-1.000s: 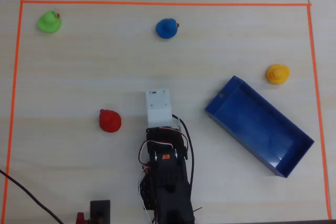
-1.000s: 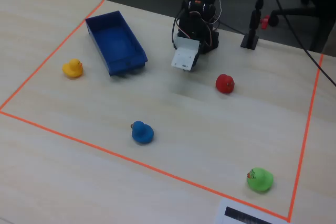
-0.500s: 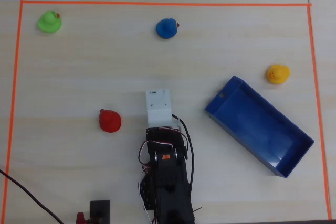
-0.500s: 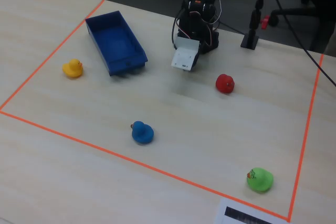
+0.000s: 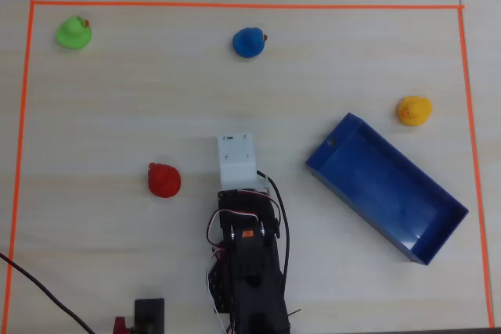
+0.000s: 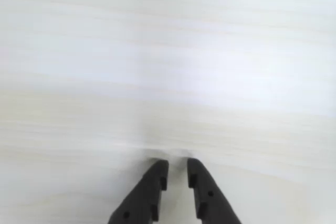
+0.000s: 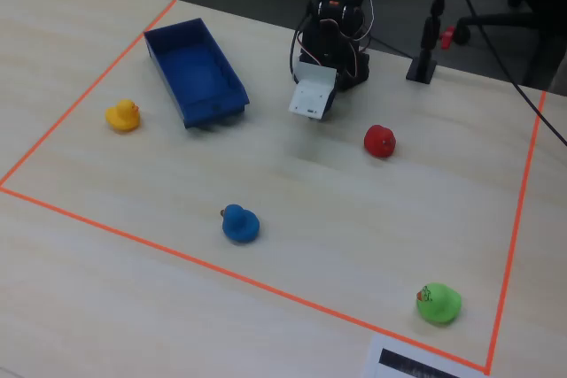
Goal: Grasp yellow duck and put it into box.
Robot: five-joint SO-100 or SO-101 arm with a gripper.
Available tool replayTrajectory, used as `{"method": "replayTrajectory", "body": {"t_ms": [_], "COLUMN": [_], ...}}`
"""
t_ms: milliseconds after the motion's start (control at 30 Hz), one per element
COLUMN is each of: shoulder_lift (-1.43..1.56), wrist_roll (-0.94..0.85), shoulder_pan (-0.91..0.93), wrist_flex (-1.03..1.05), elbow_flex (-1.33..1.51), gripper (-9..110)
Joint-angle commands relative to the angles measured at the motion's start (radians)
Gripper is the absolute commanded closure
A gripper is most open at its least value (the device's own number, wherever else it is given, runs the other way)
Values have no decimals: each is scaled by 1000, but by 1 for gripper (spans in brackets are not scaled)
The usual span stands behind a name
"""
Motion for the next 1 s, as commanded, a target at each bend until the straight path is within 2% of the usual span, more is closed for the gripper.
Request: {"method": "replayTrajectory", "body": {"t_ms": [0, 467, 600, 800, 967], "shoulder_lift": [2, 2, 2, -35, -339], "wrist_roll": [-3, -6, 51, 91, 160], "shoulder_pan": [25, 25, -6, 52, 77], "wrist_flex": [17, 17, -3, -202, -462], "elbow_flex": [-2, -2, -2, -198, -545], "gripper": [99, 101, 101, 101, 101]}}
